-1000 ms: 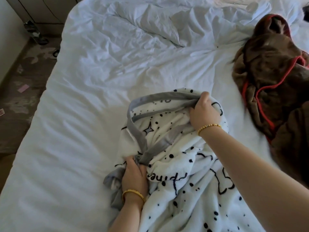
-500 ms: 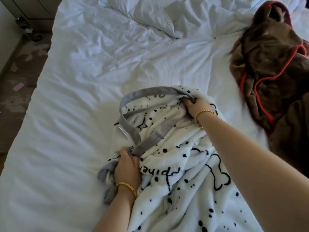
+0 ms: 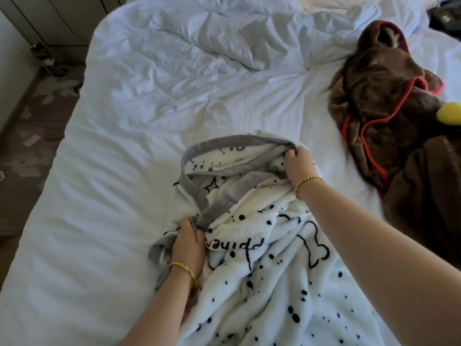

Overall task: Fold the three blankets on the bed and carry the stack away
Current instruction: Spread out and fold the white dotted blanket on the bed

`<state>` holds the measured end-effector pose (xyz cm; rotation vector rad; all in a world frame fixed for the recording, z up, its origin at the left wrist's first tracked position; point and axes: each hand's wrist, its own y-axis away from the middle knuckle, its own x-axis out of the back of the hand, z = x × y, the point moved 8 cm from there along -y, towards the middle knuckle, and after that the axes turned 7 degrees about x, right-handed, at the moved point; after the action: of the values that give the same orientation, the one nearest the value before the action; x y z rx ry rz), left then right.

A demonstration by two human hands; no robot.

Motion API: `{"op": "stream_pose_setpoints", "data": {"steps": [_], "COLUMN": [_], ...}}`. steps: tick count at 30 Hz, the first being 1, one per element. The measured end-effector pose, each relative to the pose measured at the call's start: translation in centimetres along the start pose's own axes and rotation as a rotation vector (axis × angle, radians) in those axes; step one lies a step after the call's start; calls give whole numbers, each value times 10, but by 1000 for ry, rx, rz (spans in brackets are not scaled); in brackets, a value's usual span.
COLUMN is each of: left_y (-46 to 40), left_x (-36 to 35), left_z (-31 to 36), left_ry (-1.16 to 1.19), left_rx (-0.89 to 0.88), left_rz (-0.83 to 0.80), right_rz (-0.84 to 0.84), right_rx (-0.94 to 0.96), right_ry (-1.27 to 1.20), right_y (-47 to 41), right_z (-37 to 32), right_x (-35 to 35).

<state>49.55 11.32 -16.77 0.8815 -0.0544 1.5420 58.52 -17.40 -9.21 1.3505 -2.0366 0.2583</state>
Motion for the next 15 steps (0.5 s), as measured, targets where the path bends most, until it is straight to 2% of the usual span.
{"op": "stream_pose_setpoints", "data": {"steps": [4, 9, 12, 15], "left_y": [18, 52, 80, 106], "left_x": [4, 24, 41, 70], "left_z": [5, 17, 29, 41], "left_ry": [-82, -309, -344, -347], "left_rx": [0, 62, 103, 168], "left_rz": [-174, -176, -163, -50], "right_rz": [-287, -401, -576, -727], "right_rx": [35, 110, 52, -14], "right_ry": [197, 728, 817, 783], "right_y": [34, 89, 133, 183], "right_z": [-3, 0, 4, 13], "right_x": [-2, 11, 16, 19]}}
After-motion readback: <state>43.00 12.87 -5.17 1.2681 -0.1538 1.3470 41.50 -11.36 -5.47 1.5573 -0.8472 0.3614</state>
